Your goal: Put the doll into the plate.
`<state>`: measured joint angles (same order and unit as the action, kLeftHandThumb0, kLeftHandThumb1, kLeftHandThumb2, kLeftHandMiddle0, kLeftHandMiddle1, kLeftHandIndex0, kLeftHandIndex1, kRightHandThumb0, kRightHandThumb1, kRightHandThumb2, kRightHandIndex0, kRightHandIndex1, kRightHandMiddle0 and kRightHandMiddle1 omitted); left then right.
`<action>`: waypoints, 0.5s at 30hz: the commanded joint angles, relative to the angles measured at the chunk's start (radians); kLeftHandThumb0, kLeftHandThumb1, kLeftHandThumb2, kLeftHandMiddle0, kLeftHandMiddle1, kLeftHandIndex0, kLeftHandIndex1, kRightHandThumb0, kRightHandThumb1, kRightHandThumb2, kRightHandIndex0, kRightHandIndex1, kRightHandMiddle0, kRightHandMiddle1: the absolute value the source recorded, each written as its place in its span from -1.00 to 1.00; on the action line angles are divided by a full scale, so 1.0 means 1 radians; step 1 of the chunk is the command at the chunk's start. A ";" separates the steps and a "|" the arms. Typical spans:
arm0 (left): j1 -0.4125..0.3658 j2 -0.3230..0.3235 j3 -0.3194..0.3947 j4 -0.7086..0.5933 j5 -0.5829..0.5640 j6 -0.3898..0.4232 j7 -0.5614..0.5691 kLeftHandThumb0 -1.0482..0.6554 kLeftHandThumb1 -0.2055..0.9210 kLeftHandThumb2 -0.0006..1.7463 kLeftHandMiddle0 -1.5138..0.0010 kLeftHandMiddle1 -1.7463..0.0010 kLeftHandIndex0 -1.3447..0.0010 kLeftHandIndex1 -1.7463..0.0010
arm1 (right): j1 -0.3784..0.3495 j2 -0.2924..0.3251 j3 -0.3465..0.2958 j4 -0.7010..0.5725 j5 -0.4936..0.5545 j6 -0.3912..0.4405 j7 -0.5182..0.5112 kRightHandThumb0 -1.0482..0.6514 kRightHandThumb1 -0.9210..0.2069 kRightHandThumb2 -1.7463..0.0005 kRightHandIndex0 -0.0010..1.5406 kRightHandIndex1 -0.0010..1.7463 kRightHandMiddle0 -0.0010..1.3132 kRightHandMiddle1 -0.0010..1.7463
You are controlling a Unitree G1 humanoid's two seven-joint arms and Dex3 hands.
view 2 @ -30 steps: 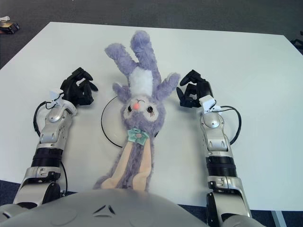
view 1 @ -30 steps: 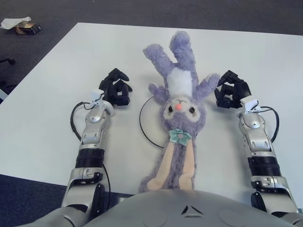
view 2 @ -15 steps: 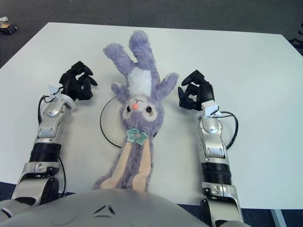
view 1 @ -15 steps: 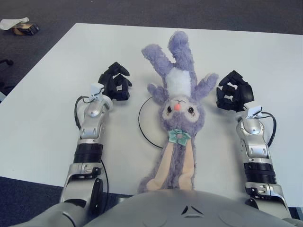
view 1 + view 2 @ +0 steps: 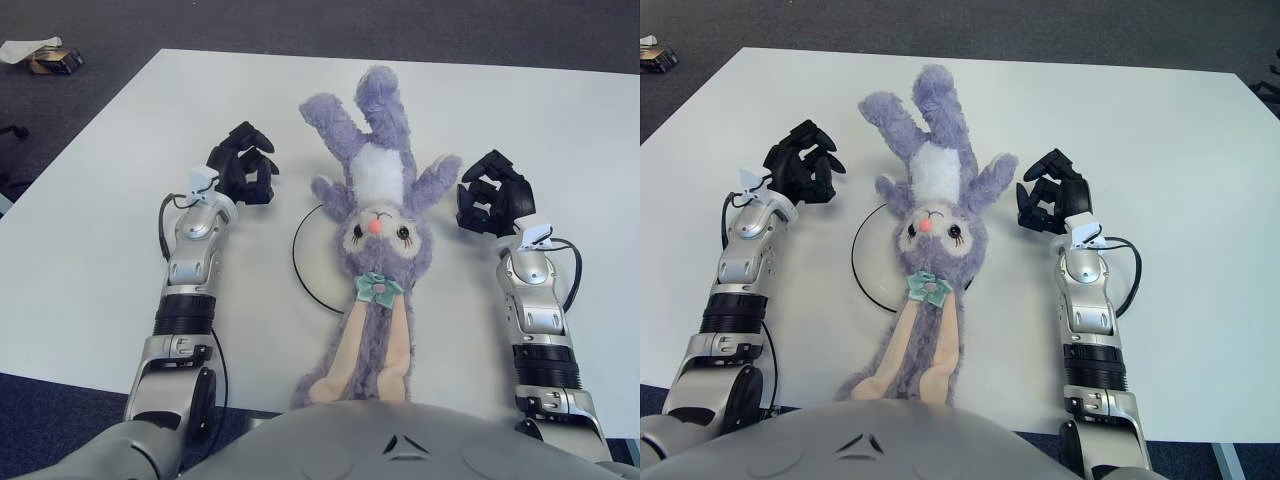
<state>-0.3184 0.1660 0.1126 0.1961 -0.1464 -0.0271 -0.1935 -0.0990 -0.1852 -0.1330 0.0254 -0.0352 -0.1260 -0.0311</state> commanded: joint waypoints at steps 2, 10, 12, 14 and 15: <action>-0.019 0.007 -0.007 0.009 0.004 -0.008 -0.016 0.22 -0.10 0.54 0.32 -1.00 0.25 -1.00 | -0.002 0.001 -0.013 -0.008 -0.006 0.017 -0.014 -0.28 -0.18 -0.30 0.16 1.00 -0.24 1.00; -0.018 0.006 -0.010 0.009 0.006 -0.016 -0.019 0.22 -0.10 0.54 0.32 -1.00 0.26 -1.00 | -0.004 0.000 -0.015 -0.009 0.001 0.038 -0.013 -0.28 -0.18 -0.30 0.16 1.00 -0.24 1.00; -0.018 0.005 -0.010 0.008 0.006 -0.018 -0.018 0.22 -0.10 0.54 0.32 -1.00 0.26 -1.00 | -0.005 -0.001 -0.017 -0.010 0.004 0.046 -0.010 -0.28 -0.18 -0.30 0.16 1.00 -0.24 1.00; -0.018 0.004 -0.009 0.008 0.007 -0.020 -0.016 0.22 -0.10 0.54 0.32 -1.00 0.26 -1.00 | -0.006 -0.002 -0.018 -0.010 0.004 0.051 -0.010 -0.28 -0.18 -0.30 0.16 1.00 -0.24 1.00; -0.018 0.003 -0.008 0.009 0.007 -0.022 -0.014 0.22 -0.10 0.54 0.32 -1.00 0.26 -1.00 | -0.006 -0.002 -0.018 -0.009 0.004 0.054 -0.010 -0.28 -0.18 -0.30 0.16 1.00 -0.24 1.00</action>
<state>-0.3199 0.1653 0.1061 0.1994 -0.1455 -0.0334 -0.2035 -0.0993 -0.1852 -0.1388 0.0254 -0.0408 -0.0865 -0.0415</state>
